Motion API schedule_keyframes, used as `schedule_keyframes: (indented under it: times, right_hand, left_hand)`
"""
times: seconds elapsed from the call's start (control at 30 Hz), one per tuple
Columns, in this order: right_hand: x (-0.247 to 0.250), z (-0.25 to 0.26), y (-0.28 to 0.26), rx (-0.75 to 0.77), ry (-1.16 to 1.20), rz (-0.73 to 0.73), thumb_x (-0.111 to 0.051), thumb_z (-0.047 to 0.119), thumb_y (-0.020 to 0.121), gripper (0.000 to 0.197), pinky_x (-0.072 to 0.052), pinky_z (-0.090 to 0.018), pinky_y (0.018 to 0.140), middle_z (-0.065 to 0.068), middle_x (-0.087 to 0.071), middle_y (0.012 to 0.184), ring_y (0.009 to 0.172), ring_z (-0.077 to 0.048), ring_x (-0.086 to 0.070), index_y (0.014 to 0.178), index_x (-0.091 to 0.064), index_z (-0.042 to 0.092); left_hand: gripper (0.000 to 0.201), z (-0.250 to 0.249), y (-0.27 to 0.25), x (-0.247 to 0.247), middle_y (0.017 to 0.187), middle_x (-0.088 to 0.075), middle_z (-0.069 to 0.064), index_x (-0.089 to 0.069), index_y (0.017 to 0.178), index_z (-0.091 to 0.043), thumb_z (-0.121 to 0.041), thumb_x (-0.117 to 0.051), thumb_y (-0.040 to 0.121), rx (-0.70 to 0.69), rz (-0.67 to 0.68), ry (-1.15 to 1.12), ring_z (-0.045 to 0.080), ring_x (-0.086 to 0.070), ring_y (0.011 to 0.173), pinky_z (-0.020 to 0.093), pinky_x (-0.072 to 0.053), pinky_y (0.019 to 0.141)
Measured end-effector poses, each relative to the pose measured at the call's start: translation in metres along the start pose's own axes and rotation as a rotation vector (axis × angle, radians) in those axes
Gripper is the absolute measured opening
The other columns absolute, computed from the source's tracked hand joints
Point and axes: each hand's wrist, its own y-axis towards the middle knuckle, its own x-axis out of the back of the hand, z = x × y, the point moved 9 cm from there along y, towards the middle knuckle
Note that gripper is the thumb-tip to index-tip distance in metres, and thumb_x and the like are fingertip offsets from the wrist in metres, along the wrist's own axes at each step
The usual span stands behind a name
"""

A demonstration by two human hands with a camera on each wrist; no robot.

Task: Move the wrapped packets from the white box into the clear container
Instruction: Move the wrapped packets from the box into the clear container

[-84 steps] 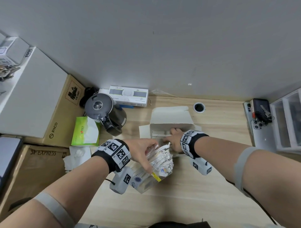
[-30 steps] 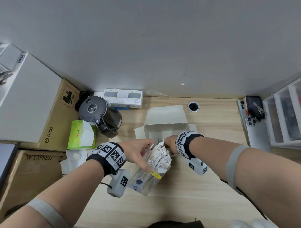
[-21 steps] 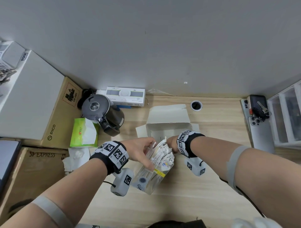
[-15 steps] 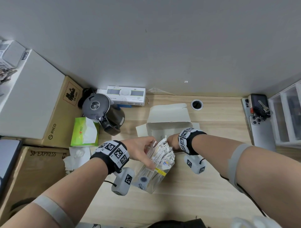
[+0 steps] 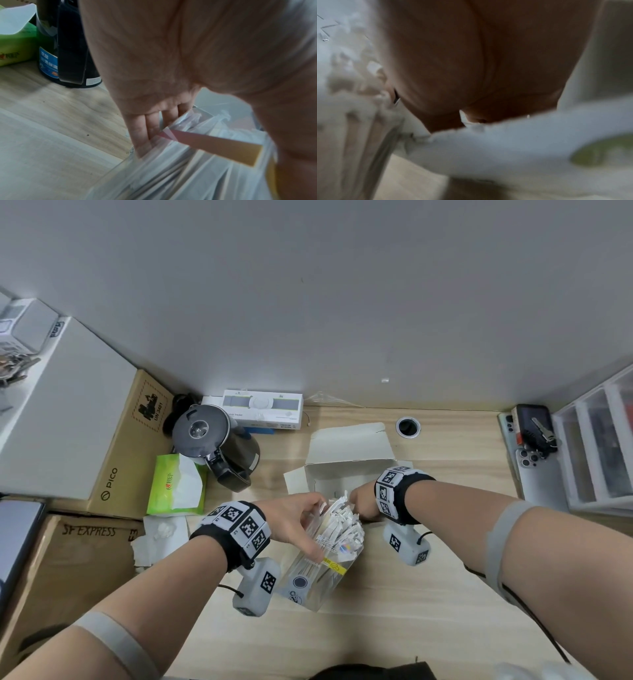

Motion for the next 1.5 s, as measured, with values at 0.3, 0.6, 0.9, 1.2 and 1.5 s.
schedule_keyframes:
  times: [0.3,0.6,0.9,1.2,1.5]
  right_hand:
    - [0.011,0.004,-0.025,0.042,0.049,-0.003,-0.044,0.009,0.095,0.028,-0.038,-0.026,0.060,-0.006,-0.053,0.099,0.085,-0.024,-0.049,0.120,-0.055,0.011]
    - [0.013,-0.003,-0.032,0.006,0.123,-0.095,-0.055,0.009,0.088,0.005,-0.036,-0.025,0.052,-0.007,-0.057,0.079,0.062,-0.021,-0.049,0.093,-0.055,0.009]
    - [0.058,-0.024,-0.066,-0.001,0.438,-0.263,-0.045,0.009,0.090,0.009,-0.035,-0.023,0.050,-0.008,-0.052,0.069,0.052,-0.021,-0.045,0.088,-0.054,0.007]
    - [0.086,0.013,-0.118,0.204,0.168,-0.444,-0.063,0.031,0.086,0.020,-0.042,-0.028,0.061,-0.001,-0.058,0.071,0.068,-0.021,-0.054,0.081,-0.062,0.012]
    - [0.065,0.043,-0.123,0.175,-0.435,-0.364,-0.058,0.034,0.086,0.027,-0.035,-0.026,0.049,0.000,-0.051,0.062,0.052,-0.020,-0.043,0.071,-0.052,0.014]
  left_hand:
    - [0.087,-0.004,0.002,0.001,0.124,-0.069,-0.002,-0.055,0.125,-0.025,-0.036,-0.095,0.049,-0.010,-0.036,0.015,0.023,-0.068,0.115,0.048,-0.053,0.104]
    - [0.089,-0.004,0.000,0.002,0.123,-0.068,-0.006,-0.054,0.124,-0.034,-0.042,-0.097,0.047,-0.004,-0.085,0.066,0.019,-0.070,0.111,0.047,-0.055,0.101]
    - [0.082,-0.015,-0.022,0.012,0.122,-0.070,0.000,-0.054,0.121,-0.030,-0.035,-0.098,0.052,-0.044,-0.122,0.055,0.024,-0.070,0.112,0.047,-0.057,0.100]
    - [0.094,-0.010,-0.034,0.008,0.123,-0.068,0.012,-0.053,0.127,-0.021,-0.041,-0.096,0.047,-0.010,-0.147,0.109,0.028,-0.068,0.113,0.046,-0.056,0.101]
    - [0.098,-0.008,-0.048,0.014,0.125,-0.067,0.007,-0.052,0.129,-0.025,-0.044,-0.097,0.043,0.021,-0.215,0.137,0.026,-0.068,0.114,0.048,-0.056,0.101]
